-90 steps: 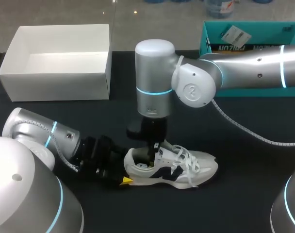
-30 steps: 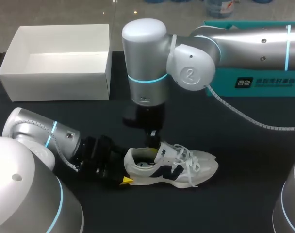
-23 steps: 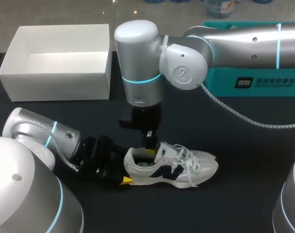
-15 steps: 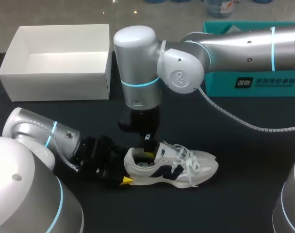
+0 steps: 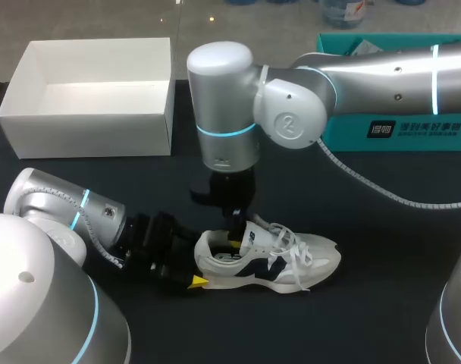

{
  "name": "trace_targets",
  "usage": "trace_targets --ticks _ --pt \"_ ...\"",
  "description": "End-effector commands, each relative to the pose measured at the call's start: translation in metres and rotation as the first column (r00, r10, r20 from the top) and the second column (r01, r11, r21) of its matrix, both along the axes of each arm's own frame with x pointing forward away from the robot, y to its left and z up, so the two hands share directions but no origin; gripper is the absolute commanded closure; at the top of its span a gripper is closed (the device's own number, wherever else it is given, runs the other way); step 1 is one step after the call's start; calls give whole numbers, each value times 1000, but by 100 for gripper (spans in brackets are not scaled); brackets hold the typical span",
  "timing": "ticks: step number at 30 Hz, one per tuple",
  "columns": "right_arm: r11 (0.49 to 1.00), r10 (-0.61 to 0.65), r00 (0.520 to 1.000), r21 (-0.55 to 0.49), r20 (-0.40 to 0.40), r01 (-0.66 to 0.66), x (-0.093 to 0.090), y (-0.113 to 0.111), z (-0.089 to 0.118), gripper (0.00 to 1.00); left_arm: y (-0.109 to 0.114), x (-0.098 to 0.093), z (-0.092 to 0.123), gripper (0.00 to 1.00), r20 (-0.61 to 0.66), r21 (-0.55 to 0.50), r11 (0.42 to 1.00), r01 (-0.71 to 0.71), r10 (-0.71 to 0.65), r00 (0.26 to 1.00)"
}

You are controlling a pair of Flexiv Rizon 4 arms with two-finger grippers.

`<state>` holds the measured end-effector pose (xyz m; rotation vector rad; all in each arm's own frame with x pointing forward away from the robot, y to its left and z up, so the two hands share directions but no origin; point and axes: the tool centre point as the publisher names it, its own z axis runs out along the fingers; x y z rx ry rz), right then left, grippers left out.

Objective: Take the shoe out of the shoebox, open the shoe tongue, remove and reinsert the insole, then place the shoe into the shoebox

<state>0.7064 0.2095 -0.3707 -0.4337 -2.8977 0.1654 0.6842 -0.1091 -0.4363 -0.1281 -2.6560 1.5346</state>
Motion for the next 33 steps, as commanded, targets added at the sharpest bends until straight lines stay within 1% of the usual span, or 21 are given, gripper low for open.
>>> trace_targets --ticks 1,9,13,16,19,22,24,25,27,30,32,33 --pt "1000 0 1000 8 3 0 1 -4 0 67 -2 -1 -8 100 2 4 1000 -1 1 1000" --pt "1000 1 1000 11 4 -1 1 -4 -1 69 -2 -1 -8 100 2 4 1000 -1 1 1000" --pt "1000 2 1000 16 1 -2 3 -3 -7 69 -2 -1 -8 100 2 4 1000 -1 1 1000" --pt "1000 1 1000 25 -10 -1 3 -1 -18 70 -2 -1 -8 100 2 4 1000 -1 1 1000" --pt "999 2 1000 43 -31 -1 3 4 -34 69 -2 -1 -8 100 2 4 1000 -1 1 1000" --pt "998 11 998 69 -63 -7 0 13 -59 71 -2 -1 -8 100 2 4 1000 -1 1 1000" --pt "996 17 996 93 -83 -9 -4 20 -73 72 -2 -1 -8 100 2 4 1000 -1 1 1000" --pt "995 20 995 99 -95 -10 -8 25 -77 72 -2 -1 -8 100 2 4 1000 -1 1 1000" --pt "994 26 994 109 -110 -14 -11 27 -85 73 -2 -1 -8 100 2 4 1000 -1 1 1000" --pt "994 33 990 110 -134 -18 -18 29 -90 74 -2 -1 -8 100 2 4 1000 -1 1 1000" --pt "994 37 989 109 -142 -21 -22 30 -90 79 -2 -1 -8 100 2 4 1000 -1 1 1000" --pt "994 37 988 106 -150 -22 -23 29 -91 87 -2 -1 -8 100 2 4 1000 -1 1 1000"
